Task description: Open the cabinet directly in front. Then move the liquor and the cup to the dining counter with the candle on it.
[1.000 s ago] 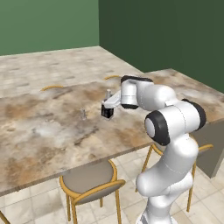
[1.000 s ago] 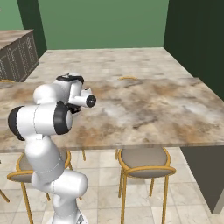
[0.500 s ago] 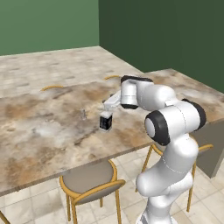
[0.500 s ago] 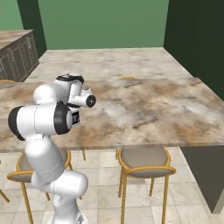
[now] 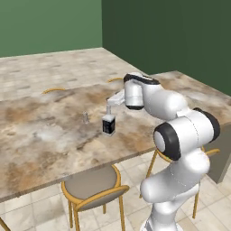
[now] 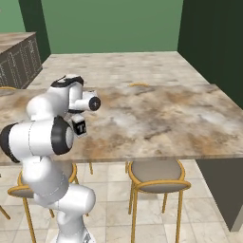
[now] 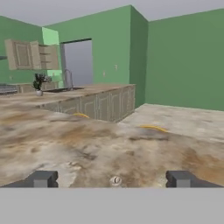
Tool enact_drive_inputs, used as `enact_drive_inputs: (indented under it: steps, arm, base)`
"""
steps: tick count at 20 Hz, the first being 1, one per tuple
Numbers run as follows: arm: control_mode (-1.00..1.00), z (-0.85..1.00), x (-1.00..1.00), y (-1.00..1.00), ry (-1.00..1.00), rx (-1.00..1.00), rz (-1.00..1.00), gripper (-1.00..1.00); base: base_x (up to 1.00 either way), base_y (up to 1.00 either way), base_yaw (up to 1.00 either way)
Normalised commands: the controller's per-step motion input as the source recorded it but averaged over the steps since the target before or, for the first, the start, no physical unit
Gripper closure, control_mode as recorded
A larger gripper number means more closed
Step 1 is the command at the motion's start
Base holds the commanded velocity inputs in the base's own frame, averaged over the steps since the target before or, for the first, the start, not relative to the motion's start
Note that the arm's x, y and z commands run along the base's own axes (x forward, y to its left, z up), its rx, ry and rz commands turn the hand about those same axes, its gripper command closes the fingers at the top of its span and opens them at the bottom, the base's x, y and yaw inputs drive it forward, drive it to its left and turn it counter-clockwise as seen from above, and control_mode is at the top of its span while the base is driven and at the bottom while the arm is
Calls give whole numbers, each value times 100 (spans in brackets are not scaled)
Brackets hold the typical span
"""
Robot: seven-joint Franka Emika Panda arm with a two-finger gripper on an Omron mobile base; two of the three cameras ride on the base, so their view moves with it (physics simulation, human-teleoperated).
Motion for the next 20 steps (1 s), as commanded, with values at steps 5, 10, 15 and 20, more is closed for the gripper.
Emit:
enact_drive_inputs:
  steps: [5,10,15,20]
  arm:
    - [-100,100,-82,-33,29,0,-16,-100]
    - [-100,100,-98,-65,35,0,-21,-100]
    - [-100,100,-100,-80,38,0,-22,-100]
    - [-100,96,-100,-75,38,0,-24,-100]
  base:
    - [0,0,0]
    - [0,0,0]
    - [0,0,0]
    - [0,0,0]
